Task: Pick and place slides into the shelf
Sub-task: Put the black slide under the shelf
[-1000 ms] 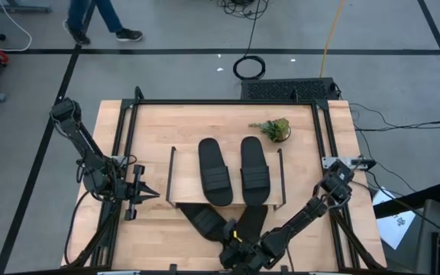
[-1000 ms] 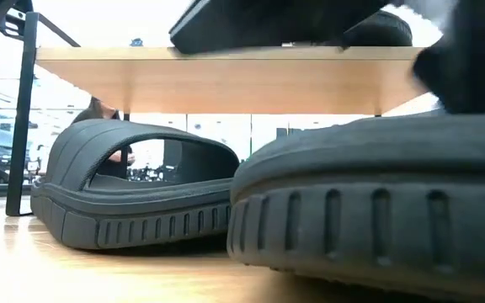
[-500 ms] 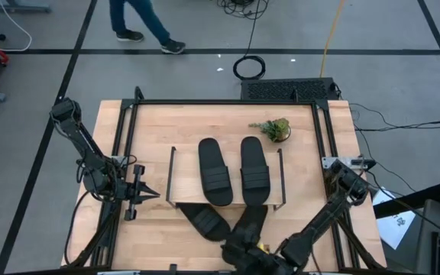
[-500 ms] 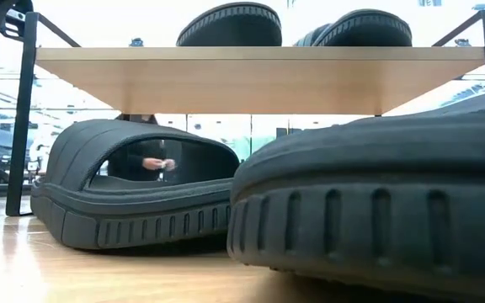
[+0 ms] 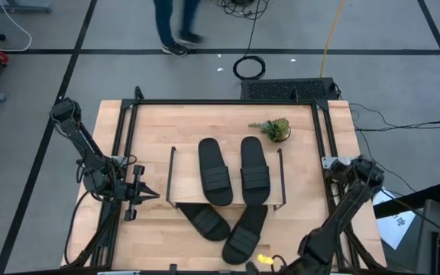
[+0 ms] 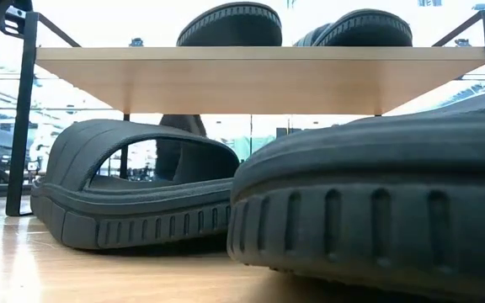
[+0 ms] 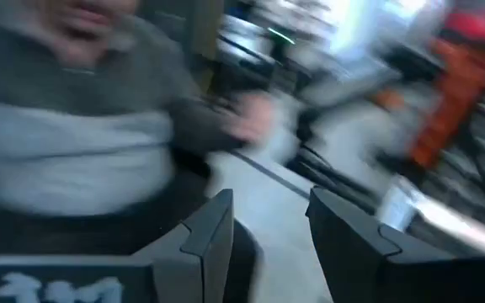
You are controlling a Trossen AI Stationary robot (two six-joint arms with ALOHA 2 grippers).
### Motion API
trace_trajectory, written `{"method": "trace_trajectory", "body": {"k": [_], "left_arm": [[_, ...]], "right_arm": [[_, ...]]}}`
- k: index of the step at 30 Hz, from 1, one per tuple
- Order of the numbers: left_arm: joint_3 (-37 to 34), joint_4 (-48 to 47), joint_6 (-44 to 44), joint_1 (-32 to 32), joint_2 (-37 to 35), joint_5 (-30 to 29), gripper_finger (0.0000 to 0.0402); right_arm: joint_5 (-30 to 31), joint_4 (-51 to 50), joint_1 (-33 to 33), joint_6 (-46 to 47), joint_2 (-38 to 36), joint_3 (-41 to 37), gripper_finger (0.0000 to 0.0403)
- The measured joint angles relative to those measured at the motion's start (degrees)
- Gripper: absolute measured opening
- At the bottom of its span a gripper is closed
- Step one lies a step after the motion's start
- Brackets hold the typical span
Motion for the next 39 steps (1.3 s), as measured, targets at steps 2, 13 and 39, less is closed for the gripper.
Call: {"method": "trace_trajectory", "body": {"k": [2, 13, 39], "left_arm": [[0.0, 0.0, 0.5, 0.0, 0.0, 0.0, 0.0026], [0.0, -1.6, -0.8, 0.0, 0.0, 0.0, 0.0026], [0.5, -5.6, -2.9, -3.4, 0.6, 2.7, 0.0026]], "right_arm": [[-3.4, -1.8, -0.8, -4.1, -2.4, 0.0, 0.0144], [4.1, 4.3, -9.3, 1.3, -26.1, -25.3, 0.0144], [44.2, 32.7, 9.6, -2.6, -10.1, -40.8, 0.0097]]}}
